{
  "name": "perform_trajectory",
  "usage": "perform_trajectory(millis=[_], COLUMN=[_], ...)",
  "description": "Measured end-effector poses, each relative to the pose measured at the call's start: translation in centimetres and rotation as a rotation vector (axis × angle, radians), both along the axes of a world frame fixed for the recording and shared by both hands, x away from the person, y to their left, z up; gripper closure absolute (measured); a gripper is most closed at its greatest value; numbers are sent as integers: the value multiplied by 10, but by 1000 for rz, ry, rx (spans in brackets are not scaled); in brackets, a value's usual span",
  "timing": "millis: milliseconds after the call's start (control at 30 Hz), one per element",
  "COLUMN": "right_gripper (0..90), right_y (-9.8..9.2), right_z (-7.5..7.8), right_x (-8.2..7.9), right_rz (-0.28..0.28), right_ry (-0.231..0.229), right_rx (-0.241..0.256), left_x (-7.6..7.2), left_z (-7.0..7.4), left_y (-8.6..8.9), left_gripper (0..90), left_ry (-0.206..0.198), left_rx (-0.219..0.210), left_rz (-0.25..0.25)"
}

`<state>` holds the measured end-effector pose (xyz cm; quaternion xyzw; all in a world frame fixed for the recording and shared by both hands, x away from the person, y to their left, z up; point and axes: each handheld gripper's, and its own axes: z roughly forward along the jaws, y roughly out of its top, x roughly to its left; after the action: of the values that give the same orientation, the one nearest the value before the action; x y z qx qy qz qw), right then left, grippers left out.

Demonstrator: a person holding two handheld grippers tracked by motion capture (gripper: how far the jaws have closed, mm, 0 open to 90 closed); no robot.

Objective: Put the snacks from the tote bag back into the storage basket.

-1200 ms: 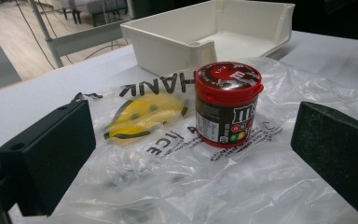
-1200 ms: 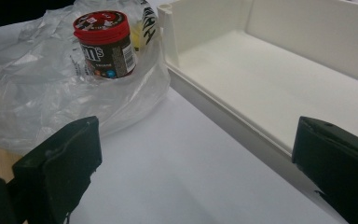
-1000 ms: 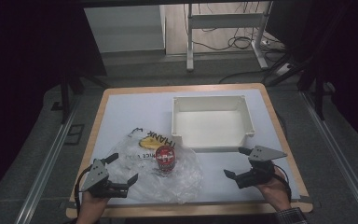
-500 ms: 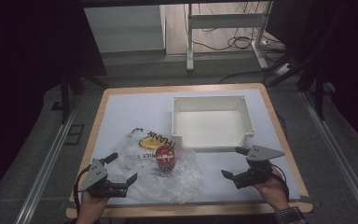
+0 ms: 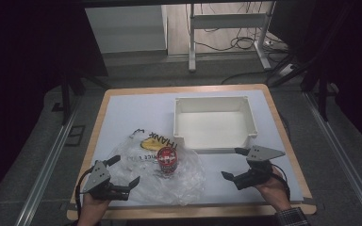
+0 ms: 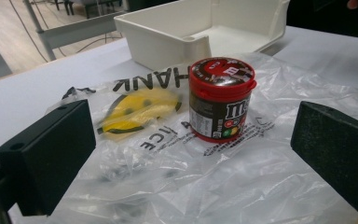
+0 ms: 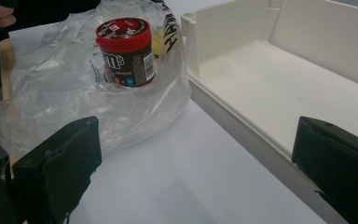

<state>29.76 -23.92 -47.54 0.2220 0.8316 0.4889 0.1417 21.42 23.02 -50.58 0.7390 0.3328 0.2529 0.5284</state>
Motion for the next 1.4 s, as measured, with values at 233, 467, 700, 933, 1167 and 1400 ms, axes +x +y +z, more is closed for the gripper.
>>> perform_trajectory(millis=[233,467,700,933,1167,1400], right_gripper=[17,17,17,17,18,20], right_y=[4,9,12,18,22,26], right_z=[-1,-2,-3,-1,1,1], right_x=[3,6,8,9,12,13], right_rz=[9,21,33,56,71,79], right_ry=[0,6,15,12,22,15], right_rx=[-2,-7,-12,-17,-9,-21], left_x=[1,1,-1,-2,-2,-2], left_z=[2,1,1,0,0,0], left_y=[8,7,4,0,-1,-2], left_gripper=[0,0,2,4,6,6], left_ry=[25,8,-19,-41,-49,-55], left_rx=[-84,-71,-48,-16,-4,8], left_rz=[-16,-4,4,10,15,15])
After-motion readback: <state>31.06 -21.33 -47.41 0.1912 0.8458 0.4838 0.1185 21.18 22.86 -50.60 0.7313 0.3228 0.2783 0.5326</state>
